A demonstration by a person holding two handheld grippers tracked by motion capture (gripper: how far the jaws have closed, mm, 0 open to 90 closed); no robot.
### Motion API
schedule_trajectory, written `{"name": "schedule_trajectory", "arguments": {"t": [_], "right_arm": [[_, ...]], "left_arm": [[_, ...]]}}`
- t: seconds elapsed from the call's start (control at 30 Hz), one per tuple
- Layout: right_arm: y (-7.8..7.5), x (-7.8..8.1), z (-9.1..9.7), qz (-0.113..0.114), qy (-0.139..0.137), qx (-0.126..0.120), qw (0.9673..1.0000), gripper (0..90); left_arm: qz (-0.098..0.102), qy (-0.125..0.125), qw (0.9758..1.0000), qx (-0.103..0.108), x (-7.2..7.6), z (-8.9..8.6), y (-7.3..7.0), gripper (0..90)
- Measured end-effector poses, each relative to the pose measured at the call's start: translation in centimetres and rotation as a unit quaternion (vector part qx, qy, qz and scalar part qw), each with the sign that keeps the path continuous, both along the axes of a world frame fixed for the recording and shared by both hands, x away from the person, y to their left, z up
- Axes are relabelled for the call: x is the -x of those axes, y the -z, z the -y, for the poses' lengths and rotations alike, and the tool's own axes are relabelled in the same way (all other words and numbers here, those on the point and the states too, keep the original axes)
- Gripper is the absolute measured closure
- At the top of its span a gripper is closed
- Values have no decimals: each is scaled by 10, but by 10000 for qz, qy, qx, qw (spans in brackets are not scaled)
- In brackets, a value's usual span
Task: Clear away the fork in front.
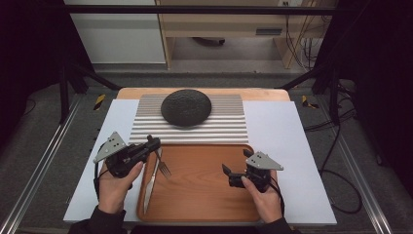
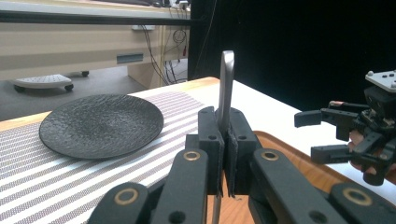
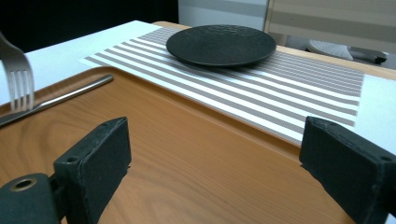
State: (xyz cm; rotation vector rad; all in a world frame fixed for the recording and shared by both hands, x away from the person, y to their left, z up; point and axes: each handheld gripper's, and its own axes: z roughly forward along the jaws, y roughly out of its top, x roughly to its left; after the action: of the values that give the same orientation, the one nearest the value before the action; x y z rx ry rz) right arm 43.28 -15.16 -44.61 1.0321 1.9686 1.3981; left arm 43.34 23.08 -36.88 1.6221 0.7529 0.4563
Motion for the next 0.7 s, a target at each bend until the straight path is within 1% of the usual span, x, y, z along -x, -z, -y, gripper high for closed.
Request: {"name": "schedule_trajectory", "arguments": {"t": [0.17, 0.23, 0.3, 0.4, 0.5, 0.7], "right_arm": [[-1, -1, 10, -32, 53, -101, 9999, 92], [-1, -1, 13, -45, 91, -137, 9999, 73], [-1, -1, 16, -56, 155, -123, 9998, 66], [-3, 0, 22, -48, 221, -138, 9997, 58], [-1, 2, 32, -84, 323, -157, 9993, 56], [2, 5, 43, -58, 481, -83, 9988, 51]], "left_arm": [[-33, 2, 10000, 9, 1, -2, 1, 869], [-43, 4, 10000, 35, 2, -3, 1, 869], [-69, 14, 9999, 94, 4, -5, 2, 869], [-58, 30, 9999, 86, 7, -6, 1, 869], [-21, 36, 10000, 81, 9, -6, -2, 868], [4, 46, 9999, 94, 14, -8, -5, 868]]}}
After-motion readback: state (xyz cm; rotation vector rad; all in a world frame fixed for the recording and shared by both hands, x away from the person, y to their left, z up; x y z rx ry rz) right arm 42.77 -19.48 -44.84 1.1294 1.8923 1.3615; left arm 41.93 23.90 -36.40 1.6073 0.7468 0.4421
